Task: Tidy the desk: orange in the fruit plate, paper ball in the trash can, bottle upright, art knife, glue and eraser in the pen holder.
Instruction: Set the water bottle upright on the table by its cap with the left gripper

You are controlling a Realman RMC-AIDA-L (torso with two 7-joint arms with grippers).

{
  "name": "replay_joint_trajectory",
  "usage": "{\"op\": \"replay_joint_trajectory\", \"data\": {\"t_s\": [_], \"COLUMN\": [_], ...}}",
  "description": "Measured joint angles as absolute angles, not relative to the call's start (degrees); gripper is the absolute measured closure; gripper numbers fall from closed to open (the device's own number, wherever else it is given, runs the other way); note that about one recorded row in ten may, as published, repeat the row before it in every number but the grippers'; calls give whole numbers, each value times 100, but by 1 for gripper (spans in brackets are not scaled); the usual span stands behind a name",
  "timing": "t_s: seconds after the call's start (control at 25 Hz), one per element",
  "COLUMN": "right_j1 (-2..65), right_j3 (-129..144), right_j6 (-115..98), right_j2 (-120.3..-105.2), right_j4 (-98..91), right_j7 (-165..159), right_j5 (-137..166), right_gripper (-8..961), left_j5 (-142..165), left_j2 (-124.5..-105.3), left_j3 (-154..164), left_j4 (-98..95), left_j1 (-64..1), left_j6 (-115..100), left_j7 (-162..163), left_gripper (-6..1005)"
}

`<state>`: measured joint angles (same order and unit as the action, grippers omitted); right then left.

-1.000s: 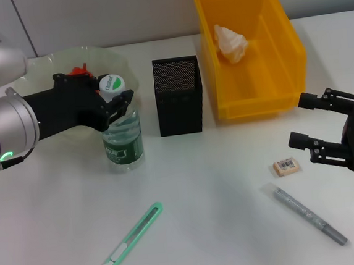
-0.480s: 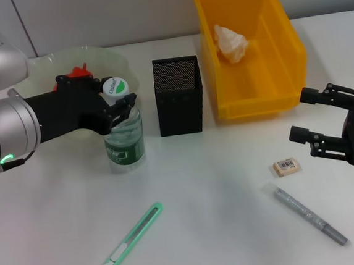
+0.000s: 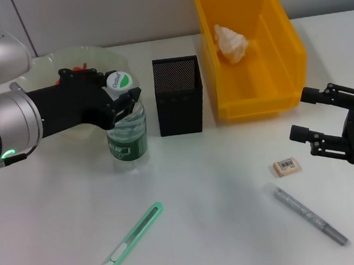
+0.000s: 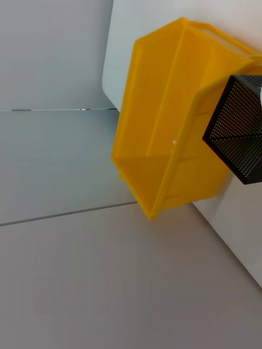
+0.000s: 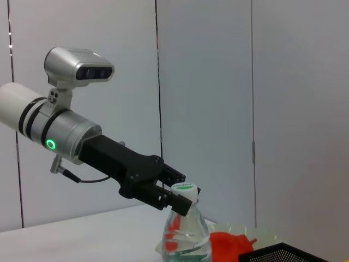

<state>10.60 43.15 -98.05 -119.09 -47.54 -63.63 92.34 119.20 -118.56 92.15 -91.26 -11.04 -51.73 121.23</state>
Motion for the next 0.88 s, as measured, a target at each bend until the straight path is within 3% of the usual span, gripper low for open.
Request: {"op": "replay_joint_trajectory", "data": {"t_s": [0.88], "right_j1": [1117], "right_j3": [4315], "right_j6": [-9789], "right_j2": [-11909], "right_j4": [-4755], "right_j7": [-6363], "right_j5": [9248], "right_gripper": [225], "left_j5": [11896], "left_j2": [-11854], "left_j3": [9047], "left_j4": [-9067], "left_j1": [-1093], "left_j6": [-5482], "left_j7": [12129], "left_gripper": [555]}}
